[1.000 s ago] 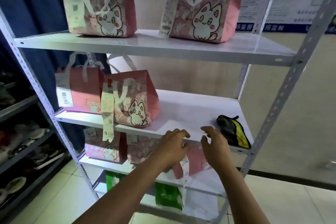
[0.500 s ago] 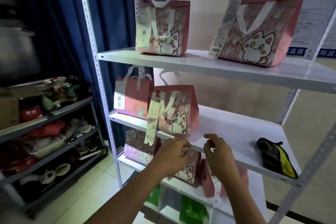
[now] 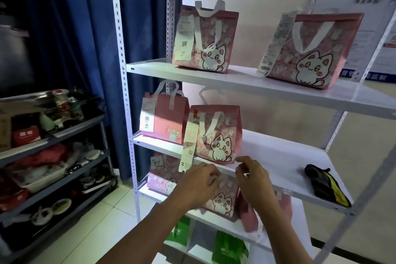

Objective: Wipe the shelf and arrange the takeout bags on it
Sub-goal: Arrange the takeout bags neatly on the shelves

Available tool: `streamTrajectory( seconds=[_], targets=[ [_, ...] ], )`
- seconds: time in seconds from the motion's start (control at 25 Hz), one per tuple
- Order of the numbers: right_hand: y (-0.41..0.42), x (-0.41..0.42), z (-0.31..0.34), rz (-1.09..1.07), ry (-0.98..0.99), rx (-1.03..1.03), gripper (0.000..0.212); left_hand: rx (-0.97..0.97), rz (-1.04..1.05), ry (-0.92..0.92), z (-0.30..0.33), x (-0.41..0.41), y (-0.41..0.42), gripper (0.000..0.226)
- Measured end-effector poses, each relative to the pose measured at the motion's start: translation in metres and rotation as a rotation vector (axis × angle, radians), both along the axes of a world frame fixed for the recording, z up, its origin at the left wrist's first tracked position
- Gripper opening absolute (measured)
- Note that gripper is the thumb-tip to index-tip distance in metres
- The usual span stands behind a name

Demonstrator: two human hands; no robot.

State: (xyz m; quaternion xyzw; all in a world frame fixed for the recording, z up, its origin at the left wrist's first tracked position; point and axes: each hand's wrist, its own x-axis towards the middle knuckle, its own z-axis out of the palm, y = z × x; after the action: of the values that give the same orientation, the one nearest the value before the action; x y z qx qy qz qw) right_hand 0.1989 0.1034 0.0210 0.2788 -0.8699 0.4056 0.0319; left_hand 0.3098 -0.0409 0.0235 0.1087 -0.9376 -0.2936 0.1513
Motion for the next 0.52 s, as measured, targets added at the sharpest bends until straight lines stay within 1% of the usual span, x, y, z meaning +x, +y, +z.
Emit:
streamTrajectory(
  seconds=[0.16, 0.36, 0.52],
  targets=[
    [-0.025, 0.027, -0.003, -0.02, -0.024, 0.026, 0.025, 0.009, -0.023, -0.017, -0.006, 0.029, -0.022, 0.026],
    [-0.062, 0.054, -0.01, -0.023, -0.008, 0.063, 0.025, 0.018, -0.014, 0.014, -0.009, 0.058, -0.061, 0.024],
    [-0.088, 0.064, -0.014, -0.022, -0.041, 0.022, 0.025, 0.027, -0.001, 0.009, -0.013, 0.068, -0.087, 0.021]
  ],
)
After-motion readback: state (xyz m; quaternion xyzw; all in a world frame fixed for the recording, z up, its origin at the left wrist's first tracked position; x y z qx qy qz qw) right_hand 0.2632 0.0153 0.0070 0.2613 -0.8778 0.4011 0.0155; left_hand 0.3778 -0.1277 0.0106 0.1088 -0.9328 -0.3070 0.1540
